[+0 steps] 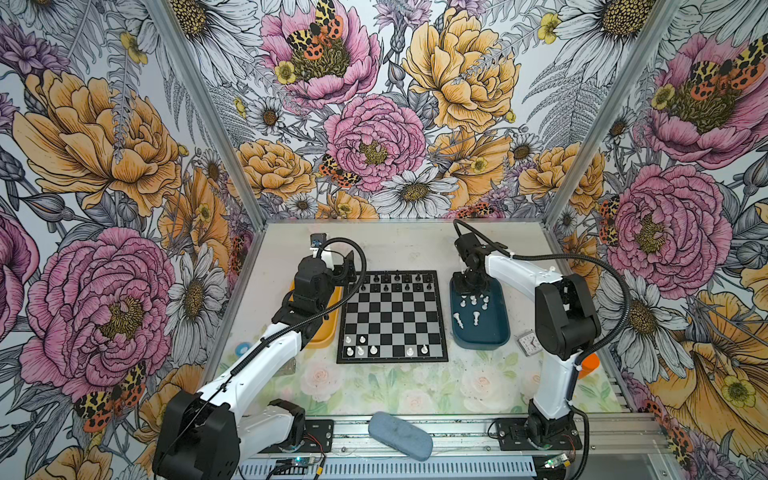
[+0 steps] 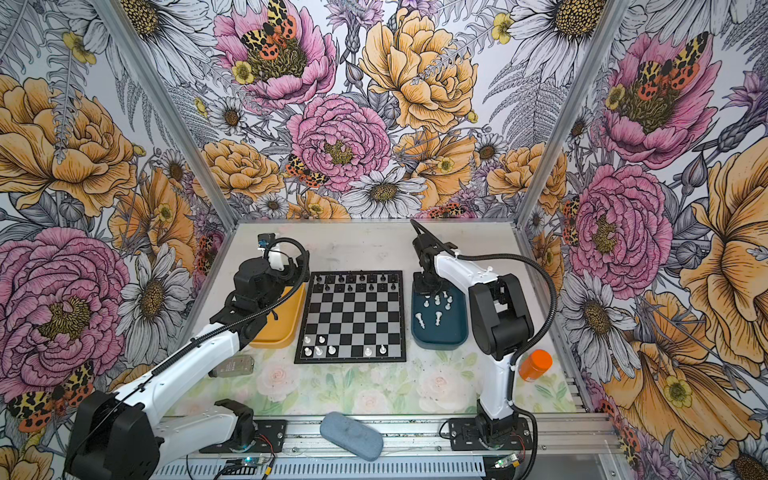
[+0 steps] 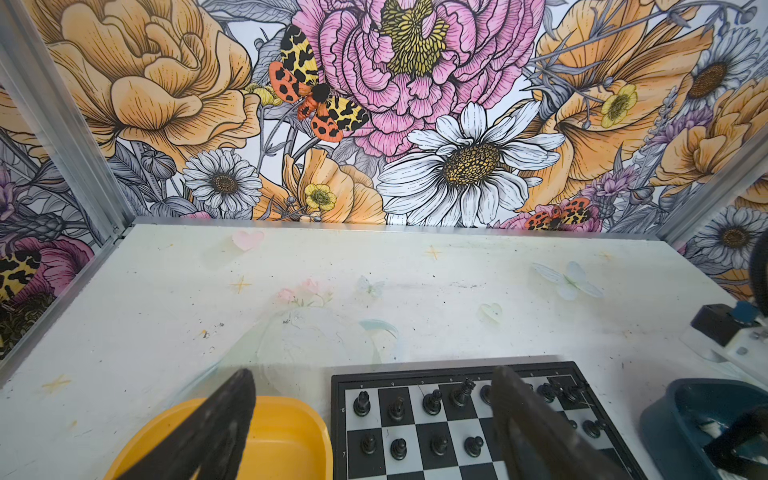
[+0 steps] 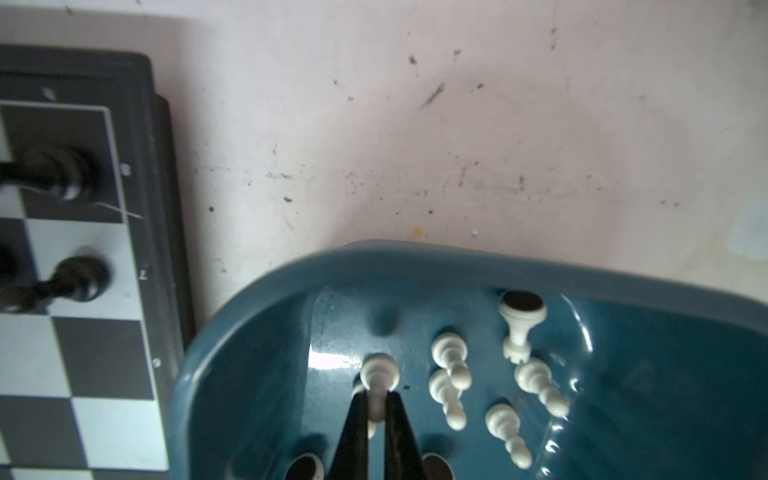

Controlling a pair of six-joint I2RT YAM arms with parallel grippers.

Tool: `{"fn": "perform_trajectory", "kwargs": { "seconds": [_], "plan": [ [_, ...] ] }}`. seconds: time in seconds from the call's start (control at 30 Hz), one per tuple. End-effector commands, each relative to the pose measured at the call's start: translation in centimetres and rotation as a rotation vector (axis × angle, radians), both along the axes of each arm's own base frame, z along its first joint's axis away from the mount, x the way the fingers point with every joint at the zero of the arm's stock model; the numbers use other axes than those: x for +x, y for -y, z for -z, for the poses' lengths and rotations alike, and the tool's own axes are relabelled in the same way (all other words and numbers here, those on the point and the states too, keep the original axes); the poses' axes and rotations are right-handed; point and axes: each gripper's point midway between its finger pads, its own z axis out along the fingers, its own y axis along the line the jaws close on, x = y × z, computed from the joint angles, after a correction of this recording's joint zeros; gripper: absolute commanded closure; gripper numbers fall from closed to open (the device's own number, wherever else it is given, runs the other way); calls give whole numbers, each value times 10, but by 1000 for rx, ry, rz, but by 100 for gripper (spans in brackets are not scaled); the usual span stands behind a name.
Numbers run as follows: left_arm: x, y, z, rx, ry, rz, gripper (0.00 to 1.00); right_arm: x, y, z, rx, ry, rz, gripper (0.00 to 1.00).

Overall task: Set up the chess pieces on the board
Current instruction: 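Lower the right gripper into the tray and grasp another white pawn, then carry the white pawn with the right gripper to the board's near row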

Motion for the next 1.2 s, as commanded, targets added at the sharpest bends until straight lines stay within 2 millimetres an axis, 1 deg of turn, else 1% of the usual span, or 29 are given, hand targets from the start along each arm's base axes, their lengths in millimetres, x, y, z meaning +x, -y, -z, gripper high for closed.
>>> {"fn": "perform_trajectory", "kwargs": {
  "seconds": [0.0,0.1,0.17,0.27,0.4,0.43,0.57,0.67,0.8,0.87,0.97,1.17],
  "plan": [
    [-5,-5,-11,-6,33,-18,11,1,-1,-43,23,88,19,100],
    [-8,-5,-13,-10,39,-18,11,-7,-6,-63,29,114,18,100],
    [-9,-7,-13,-12,41,-20,11,-15,-16,-76,39,129,1,100],
    [-12,-7,-14,-15,45,-19,11,-27,-42,-92,62,145,-46,100],
    [-17,-11,-16,-20,56,-27,11,-45,-86,-100,118,130,-127,100],
    [-19,-12,-18,-23,62,-28,11,-51,-99,-99,134,118,-144,100],
    [-26,-17,-19,-23,74,-39,10,-70,-137,-90,160,74,-212,100],
    [-30,-20,-20,-22,80,-49,10,-82,-162,-81,166,43,-260,100],
    [-35,-23,-22,-25,91,-54,10,-92,-189,-73,177,19,-305,100],
    [-37,-25,-22,-25,95,-58,10,-103,-207,-68,186,-2,-349,100],
    [-40,-27,-23,-26,101,-62,10,-110,-224,-59,195,-30,-378,100],
    [-44,-29,-24,-28,112,-64,10,-119,-251,-52,224,-58,-423,100]
  ]
}}
